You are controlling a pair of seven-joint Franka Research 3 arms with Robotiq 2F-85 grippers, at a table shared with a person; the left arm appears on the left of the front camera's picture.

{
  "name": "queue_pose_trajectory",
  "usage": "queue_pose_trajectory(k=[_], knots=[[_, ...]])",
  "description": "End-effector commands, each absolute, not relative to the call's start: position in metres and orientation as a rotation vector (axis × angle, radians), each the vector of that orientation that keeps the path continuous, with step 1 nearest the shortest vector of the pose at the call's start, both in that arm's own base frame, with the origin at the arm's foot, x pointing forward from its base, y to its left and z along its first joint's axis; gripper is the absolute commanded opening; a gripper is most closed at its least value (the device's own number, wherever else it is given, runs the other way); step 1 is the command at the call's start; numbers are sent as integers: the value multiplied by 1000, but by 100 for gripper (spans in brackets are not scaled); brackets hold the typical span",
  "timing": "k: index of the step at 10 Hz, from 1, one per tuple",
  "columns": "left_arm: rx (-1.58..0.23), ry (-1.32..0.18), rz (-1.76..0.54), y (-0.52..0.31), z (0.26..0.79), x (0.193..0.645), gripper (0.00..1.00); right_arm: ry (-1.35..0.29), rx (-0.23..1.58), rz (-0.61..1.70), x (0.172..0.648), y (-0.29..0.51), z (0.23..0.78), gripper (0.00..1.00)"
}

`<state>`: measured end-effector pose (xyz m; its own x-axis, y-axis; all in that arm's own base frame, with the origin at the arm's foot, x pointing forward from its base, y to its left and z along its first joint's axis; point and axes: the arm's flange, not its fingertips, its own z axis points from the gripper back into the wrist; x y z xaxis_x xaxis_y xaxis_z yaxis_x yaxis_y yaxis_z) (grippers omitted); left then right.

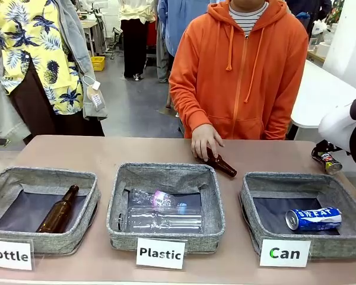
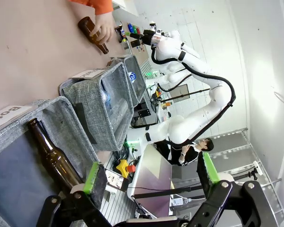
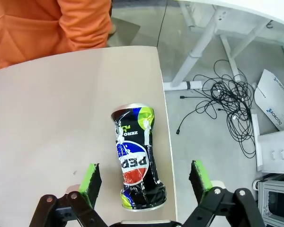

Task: Sort the can waste into the basket.
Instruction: Pick up the can waste from the table and place it in the right Fabric basket.

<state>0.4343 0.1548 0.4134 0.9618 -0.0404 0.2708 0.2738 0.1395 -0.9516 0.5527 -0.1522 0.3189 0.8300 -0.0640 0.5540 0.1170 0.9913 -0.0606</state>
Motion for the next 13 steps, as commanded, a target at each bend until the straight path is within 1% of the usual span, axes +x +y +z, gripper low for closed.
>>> queue_pose_trajectory(k=[1,2,3,4,5,6,7,13], knots=[[-1405,-203,-251,155,415,432,100,-613,-96,-86,559,-159,311,100],[-1405,-203,-251,155,415,432,100,-612,-99,-86,560,-159,310,100],[-1405,-203,-251,155,415,432,100,-605,-96,-85,559,-160,309,43],[-1405,-203,-251,155,415,432,100,-597,-99,-84,560,-160,308,43],[-1405,-203,-251,155,415,432,100,-594,-95,-78,563,-160,303,0],[-1405,-203,-251,155,415,432,100,-584,-96,-79,565,-160,298,38],[-1405,-203,-251,155,415,432,100,-579,-86,-74,562,-158,299,0],[-1405,-203,-251,155,415,432,100,-553,-89,-60,561,-156,300,0]])
